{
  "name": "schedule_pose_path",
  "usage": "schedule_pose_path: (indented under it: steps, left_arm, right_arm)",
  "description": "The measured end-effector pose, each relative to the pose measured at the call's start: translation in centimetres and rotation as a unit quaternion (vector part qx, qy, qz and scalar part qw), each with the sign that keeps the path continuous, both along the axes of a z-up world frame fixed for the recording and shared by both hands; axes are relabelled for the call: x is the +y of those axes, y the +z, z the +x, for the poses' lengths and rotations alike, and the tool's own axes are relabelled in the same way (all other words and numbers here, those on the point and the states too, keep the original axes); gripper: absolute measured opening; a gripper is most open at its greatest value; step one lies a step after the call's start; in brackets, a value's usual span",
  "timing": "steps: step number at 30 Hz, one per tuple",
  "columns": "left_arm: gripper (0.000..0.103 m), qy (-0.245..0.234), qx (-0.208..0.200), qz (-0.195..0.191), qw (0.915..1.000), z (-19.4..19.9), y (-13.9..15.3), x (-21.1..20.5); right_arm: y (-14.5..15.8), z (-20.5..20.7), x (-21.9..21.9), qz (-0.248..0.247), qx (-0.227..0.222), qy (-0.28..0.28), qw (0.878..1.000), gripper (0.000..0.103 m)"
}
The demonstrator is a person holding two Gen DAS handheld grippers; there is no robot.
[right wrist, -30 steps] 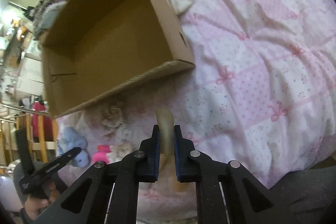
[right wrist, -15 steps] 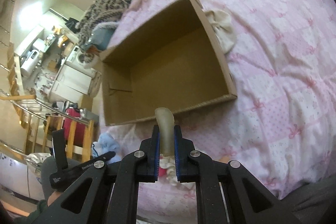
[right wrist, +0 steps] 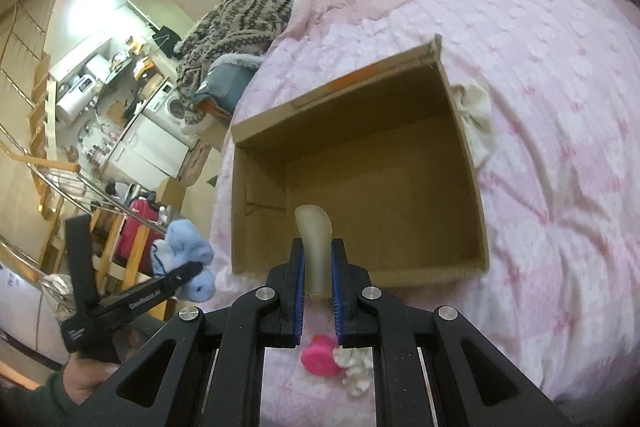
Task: Organize soft objects
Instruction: 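Lift the light-blue sock with the left gripper and carry it over the box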
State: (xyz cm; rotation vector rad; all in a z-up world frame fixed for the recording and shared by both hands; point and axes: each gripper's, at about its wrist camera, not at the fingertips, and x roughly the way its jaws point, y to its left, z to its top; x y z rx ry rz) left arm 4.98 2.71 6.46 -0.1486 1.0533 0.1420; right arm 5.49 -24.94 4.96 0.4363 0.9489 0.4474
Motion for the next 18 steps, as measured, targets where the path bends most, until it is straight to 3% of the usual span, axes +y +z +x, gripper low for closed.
schedule_pose_path:
  steps: [6,13,18]
  left_arm:
    - [0.030,-0.029,-0.016,0.006,0.9994,3.6,0.3,-1.5]
    - [0.030,-0.074,-0.038,0.050,0.9952,7.1,-1.5,-3.6]
    - [0.030,-0.095,-0.028,0.041,0.9943,8.7,-3.4,-4.5]
  right_arm:
    - [-0.1,3.0,0.5,-0.020,-0.005,-0.006,1.000,0.013]
    - [-2.5,4.9,0.8,-0.045,0.003,-0.025,0.999,0.013]
    - [-4.6,5.3,0.9,-0.057,0.025,-0.029,0.998,0.013]
